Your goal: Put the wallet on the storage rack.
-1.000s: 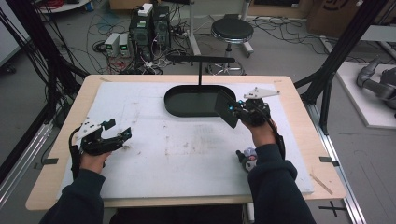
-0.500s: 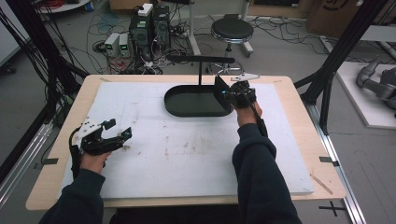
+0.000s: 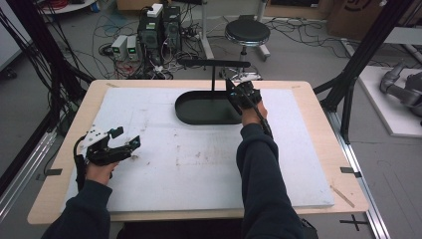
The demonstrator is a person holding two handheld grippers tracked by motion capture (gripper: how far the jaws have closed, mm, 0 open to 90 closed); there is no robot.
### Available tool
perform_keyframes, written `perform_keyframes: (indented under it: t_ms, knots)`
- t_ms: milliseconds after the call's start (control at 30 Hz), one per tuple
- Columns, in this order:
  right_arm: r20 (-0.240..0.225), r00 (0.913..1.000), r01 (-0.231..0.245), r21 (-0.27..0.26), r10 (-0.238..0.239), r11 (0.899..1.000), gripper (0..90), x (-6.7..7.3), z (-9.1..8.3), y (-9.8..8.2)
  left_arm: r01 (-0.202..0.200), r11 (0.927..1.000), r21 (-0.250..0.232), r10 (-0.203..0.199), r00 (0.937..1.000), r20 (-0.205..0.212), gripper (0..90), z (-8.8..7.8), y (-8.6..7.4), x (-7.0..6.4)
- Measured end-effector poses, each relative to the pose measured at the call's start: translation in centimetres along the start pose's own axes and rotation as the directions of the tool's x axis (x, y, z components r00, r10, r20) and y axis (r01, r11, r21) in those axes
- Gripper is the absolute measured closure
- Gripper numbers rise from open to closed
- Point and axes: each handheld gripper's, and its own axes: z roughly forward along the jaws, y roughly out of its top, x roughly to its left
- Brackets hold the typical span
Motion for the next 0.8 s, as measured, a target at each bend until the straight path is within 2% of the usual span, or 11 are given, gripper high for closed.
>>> perform_keyframes:
  t_ms: [100,233,433,567,667,767,800]
  knots:
    - [0.037,0.9993,-0.003,0.024,0.002,1.000,78.9,0.0,0.9,-0.3,0.000,1.0000,-0.001,0.000,1.0000,0.000,21.4,0.0,0.0,0.0]
    - [0.088,0.9952,0.037,0.064,-0.042,0.997,78.9,0.4,1.9,-0.8,0.002,1.0000,0.000,-0.002,1.0000,0.001,21.4,0.0,0.0,0.0]
    - [0.089,0.9950,0.041,0.051,-0.045,0.998,77.0,2.0,2.8,-1.0,0.000,1.0000,-0.001,0.000,1.0000,0.005,21.4,0.0,0.0,-0.1]
    - [0.061,0.9971,0.043,0.036,-0.045,0.998,69.4,2.9,3.3,-1.0,-0.004,1.0000,0.002,0.004,1.0000,0.005,21.4,0.0,0.0,-0.1]
    - [-0.018,0.9998,-0.011,0.000,0.011,1.000,50.7,2.9,3.4,-1.0,0.002,1.0000,-0.003,-0.002,1.0000,0.003,21.4,0.0,0.0,-0.1]
    - [-0.080,0.9967,-0.008,-0.020,0.007,1.000,38.3,2.8,3.1,-0.8,0.000,1.0000,-0.001,0.000,1.0000,0.003,21.4,0.0,0.0,0.0]
    - [-0.095,0.9954,-0.010,-0.020,0.008,1.000,37.0,2.7,2.8,-0.7,0.000,1.0000,-0.001,0.000,1.0000,0.003,21.4,0.0,0.0,0.0]
